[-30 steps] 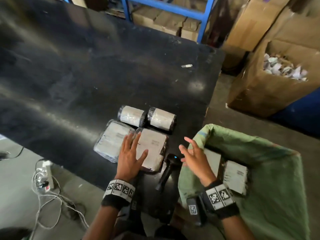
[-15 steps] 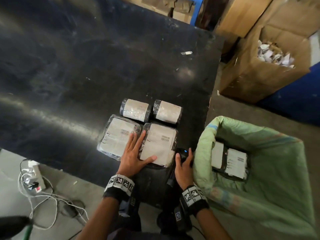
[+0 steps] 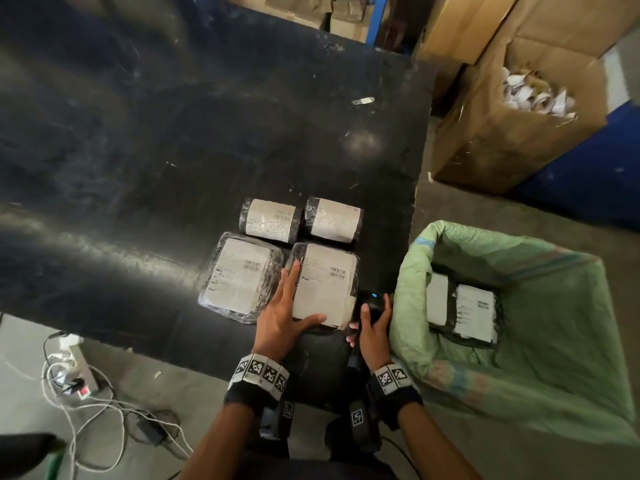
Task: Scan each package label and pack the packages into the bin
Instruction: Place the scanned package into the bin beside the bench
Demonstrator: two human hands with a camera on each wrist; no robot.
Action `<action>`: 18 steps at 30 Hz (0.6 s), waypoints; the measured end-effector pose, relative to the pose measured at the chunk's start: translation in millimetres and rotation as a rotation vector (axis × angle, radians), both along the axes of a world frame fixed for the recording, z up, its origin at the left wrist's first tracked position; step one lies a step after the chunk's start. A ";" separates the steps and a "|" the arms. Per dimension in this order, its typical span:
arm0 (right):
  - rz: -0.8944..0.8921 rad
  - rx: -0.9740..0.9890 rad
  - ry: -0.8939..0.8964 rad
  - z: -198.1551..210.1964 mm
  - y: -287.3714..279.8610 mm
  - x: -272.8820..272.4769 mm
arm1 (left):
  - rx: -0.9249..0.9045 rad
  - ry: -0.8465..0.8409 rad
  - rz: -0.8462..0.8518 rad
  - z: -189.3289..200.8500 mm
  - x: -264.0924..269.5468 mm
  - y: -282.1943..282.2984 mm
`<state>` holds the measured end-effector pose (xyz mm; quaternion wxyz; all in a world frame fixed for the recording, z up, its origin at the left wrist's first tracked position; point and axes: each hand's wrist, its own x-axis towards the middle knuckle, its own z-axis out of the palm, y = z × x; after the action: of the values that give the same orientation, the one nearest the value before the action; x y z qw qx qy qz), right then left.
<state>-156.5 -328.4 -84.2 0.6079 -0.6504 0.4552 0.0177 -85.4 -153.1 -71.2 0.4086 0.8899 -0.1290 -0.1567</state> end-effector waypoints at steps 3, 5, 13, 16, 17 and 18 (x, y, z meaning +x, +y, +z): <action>0.018 0.004 -0.031 6.1 -3.7 -2.6 | -0.015 -0.004 0.001 4.8 -3.0 -8.3; 0.023 0.023 -0.046 8.8 -6.1 -3.6 | -0.001 0.007 0.019 12.3 -0.8 -16.2; 0.008 0.045 -0.038 16.0 -11.1 -2.6 | 0.012 0.112 0.117 20.9 17.1 -32.2; 0.020 0.016 -0.063 14.1 -10.9 -0.8 | -0.079 0.156 0.211 20.6 9.1 -31.7; 0.012 -0.002 -0.075 18.3 -11.4 -0.1 | -0.131 0.170 0.238 20.6 4.7 -31.8; 0.011 -0.013 -0.075 23.0 -11.6 0.4 | -0.190 0.185 0.267 19.2 0.9 -31.2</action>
<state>-156.1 -340.0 -61.2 0.6201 -0.6571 0.4286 -0.0063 -84.6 -184.2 -52.0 0.5179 0.8384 0.0143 -0.1695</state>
